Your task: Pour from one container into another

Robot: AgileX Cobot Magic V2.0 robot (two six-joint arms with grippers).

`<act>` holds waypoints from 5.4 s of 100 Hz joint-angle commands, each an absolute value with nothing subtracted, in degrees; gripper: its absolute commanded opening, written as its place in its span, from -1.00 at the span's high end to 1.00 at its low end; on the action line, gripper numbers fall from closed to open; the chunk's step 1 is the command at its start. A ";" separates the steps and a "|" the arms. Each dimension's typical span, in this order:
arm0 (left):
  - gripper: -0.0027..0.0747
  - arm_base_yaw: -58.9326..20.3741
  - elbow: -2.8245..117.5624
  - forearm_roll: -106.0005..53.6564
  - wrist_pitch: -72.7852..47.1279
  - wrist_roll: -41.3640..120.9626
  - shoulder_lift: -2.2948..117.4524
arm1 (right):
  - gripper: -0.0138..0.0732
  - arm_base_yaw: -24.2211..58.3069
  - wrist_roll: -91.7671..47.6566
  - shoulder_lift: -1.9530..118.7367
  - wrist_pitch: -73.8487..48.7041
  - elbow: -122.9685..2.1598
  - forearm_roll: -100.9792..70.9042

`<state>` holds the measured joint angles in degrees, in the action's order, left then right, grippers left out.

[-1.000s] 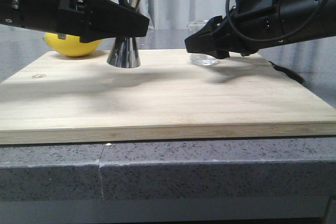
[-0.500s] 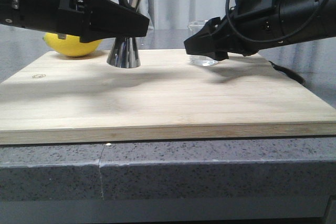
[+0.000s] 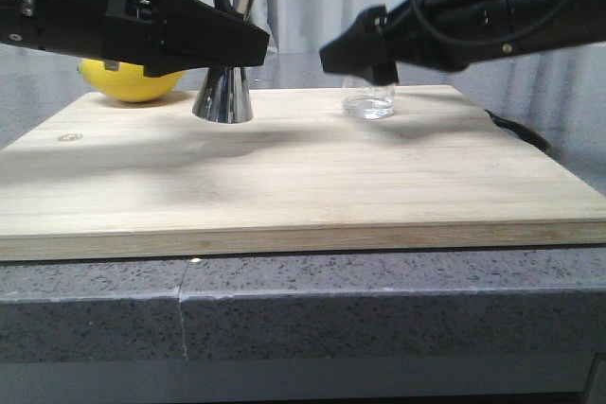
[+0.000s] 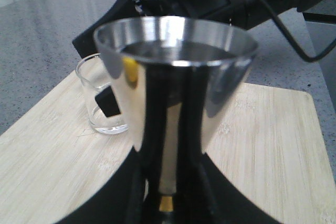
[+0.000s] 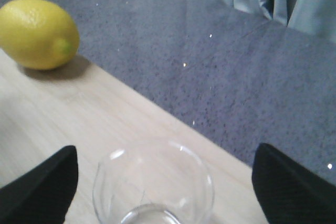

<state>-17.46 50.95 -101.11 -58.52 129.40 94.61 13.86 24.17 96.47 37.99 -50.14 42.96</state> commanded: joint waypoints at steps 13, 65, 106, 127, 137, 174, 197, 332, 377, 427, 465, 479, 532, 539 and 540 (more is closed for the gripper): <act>0.88 -17.98 52.67 -106.78 -62.31 129.23 92.64 | -0.72 13.44 23.58 89.53 41.55 -53.33 41.15; 0.88 -17.64 52.67 -106.78 -62.68 130.75 93.86 | -0.72 13.44 23.58 83.92 41.55 -54.59 41.15; 0.88 -17.64 55.53 -106.78 -69.76 131.06 99.31 | -0.72 13.44 23.58 82.81 41.27 -54.59 41.15; 0.88 -17.64 56.78 -106.78 -70.01 132.06 99.31 | -0.72 13.44 23.58 82.81 41.27 -54.59 41.15; 0.88 -17.64 57.03 -106.78 -70.01 133.24 99.31 | -0.72 13.44 23.58 82.81 41.27 -54.59 41.15; 0.88 -11.31 57.13 -106.78 -72.00 133.25 99.35 | -0.72 13.44 23.58 82.81 40.94 -54.59 41.15; 0.88 -10.96 57.13 -106.78 -72.00 133.25 99.35 | -0.72 13.44 23.58 82.81 40.94 -54.59 41.15; 0.88 -13.29 57.13 -106.78 -71.76 133.25 99.44 | -0.72 13.44 23.58 82.81 41.37 -54.59 40.90; 0.88 -13.29 57.13 -106.78 -71.97 133.25 102.82 | -0.72 13.44 23.58 82.81 41.37 -54.59 40.80; 0.88 -13.29 57.13 -106.78 -71.59 133.25 102.82 | -0.72 13.44 23.58 82.81 41.37 -54.59 40.80; 0.88 -13.29 57.13 -105.74 -69.41 133.25 102.82 | -0.72 13.44 23.58 82.81 41.37 -54.59 40.80; 0.87 -13.29 57.13 -105.52 -69.32 133.25 102.82 | -0.72 13.44 23.58 82.81 41.37 -54.59 40.80; 0.87 -13.29 57.13 -105.84 -71.82 133.25 105.20 | -0.72 13.44 23.58 82.81 41.37 -54.59 40.76; 0.87 -13.29 57.13 -105.84 -71.95 133.25 105.54 | -0.72 13.44 23.58 82.81 41.37 -54.59 40.76; 0.87 -13.29 57.13 -105.84 -71.95 133.25 105.55 | -0.72 13.44 23.58 82.81 41.37 -54.59 40.76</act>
<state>-13.02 56.02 -103.13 -68.11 133.32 106.87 13.86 24.17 85.36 37.44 -52.76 42.76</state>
